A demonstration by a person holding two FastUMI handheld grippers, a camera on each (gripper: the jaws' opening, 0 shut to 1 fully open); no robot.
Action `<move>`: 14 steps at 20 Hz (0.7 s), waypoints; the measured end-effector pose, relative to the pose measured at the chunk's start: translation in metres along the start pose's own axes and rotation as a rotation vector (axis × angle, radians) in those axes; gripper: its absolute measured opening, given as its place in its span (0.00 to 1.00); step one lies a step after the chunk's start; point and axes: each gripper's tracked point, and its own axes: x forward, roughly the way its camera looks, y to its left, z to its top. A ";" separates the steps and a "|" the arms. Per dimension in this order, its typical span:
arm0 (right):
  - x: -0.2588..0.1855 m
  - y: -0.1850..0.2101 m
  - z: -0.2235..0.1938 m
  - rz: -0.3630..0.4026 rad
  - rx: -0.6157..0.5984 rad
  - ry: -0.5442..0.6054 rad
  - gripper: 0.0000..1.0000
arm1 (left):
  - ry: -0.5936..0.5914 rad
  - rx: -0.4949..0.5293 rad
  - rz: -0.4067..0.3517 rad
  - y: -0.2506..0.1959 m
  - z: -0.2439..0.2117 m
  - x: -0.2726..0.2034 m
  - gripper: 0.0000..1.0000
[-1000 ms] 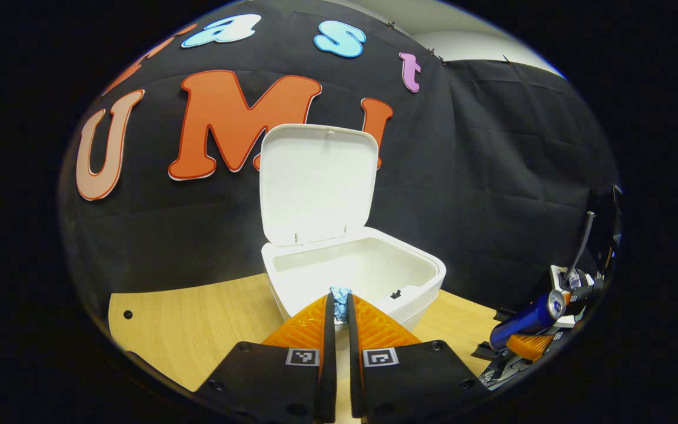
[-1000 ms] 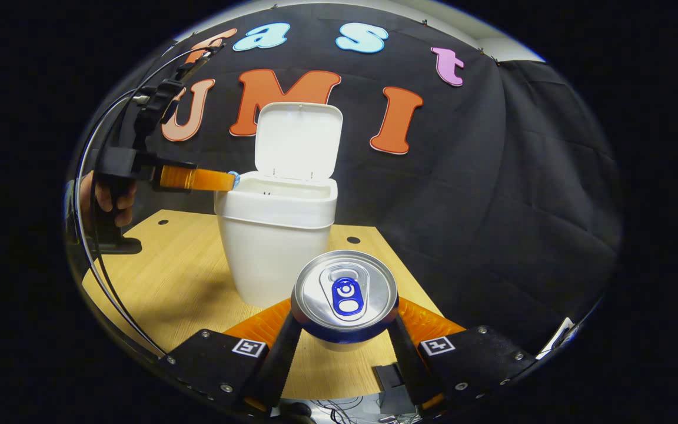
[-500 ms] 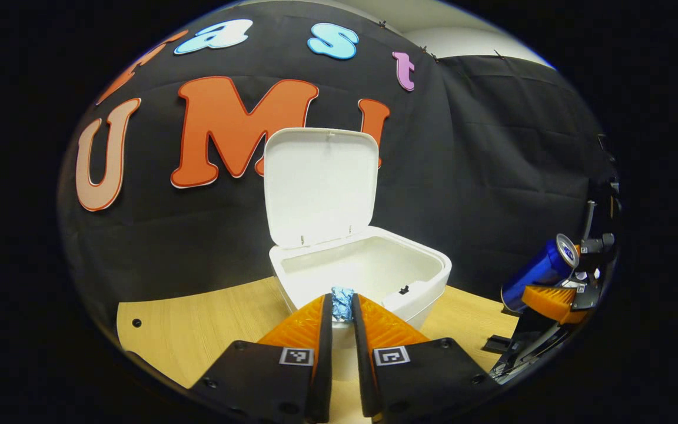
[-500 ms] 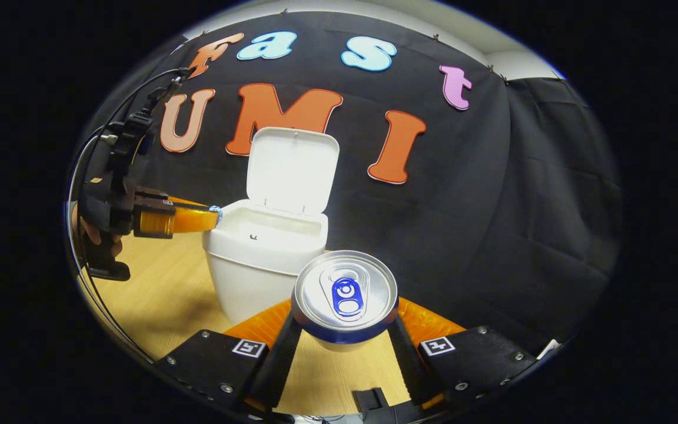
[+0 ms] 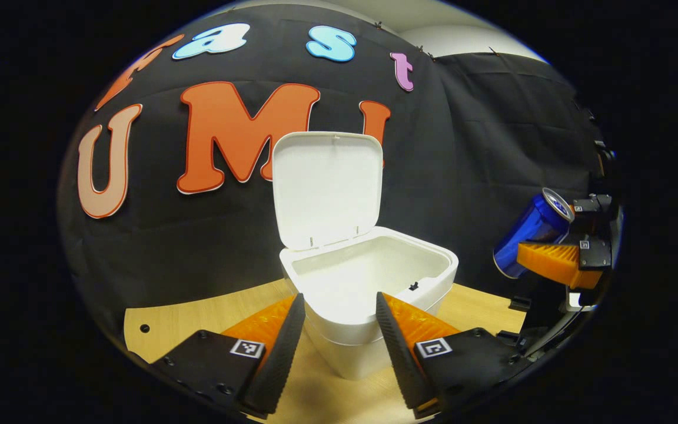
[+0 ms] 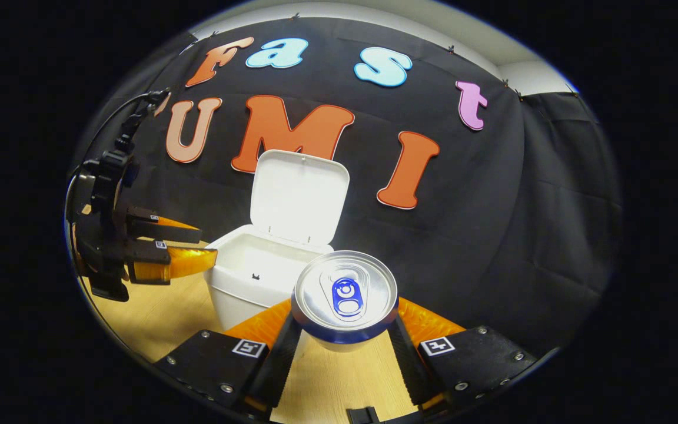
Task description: Press the lid of the desktop garbage bin to open it, pick up the crumpled paper on the desktop and throw it into the bin, then pick up the pop can on the desktop and drop it into the bin, and finally close the garbage bin lid.
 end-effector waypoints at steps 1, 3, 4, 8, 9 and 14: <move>0.003 0.002 0.005 0.011 -0.004 -0.009 0.80 | 0.000 0.001 0.004 0.001 -0.001 -0.003 0.82; 0.010 0.004 0.017 0.031 -0.012 -0.031 0.80 | -0.003 -0.002 0.029 0.009 -0.001 -0.011 0.92; 0.015 0.006 0.023 0.040 -0.014 -0.041 0.80 | -0.008 -0.005 0.044 0.013 -0.001 -0.015 0.94; 0.037 0.014 0.040 0.076 -0.015 -0.070 0.80 | -0.002 -0.029 0.101 0.032 -0.007 -0.029 0.99; 0.042 0.016 0.042 0.083 -0.015 -0.071 0.80 | 0.000 -0.036 0.115 0.035 -0.010 -0.033 0.99; 0.062 0.027 0.045 0.129 -0.020 -0.070 0.80 | 0.017 -0.061 0.185 0.059 -0.021 -0.047 0.99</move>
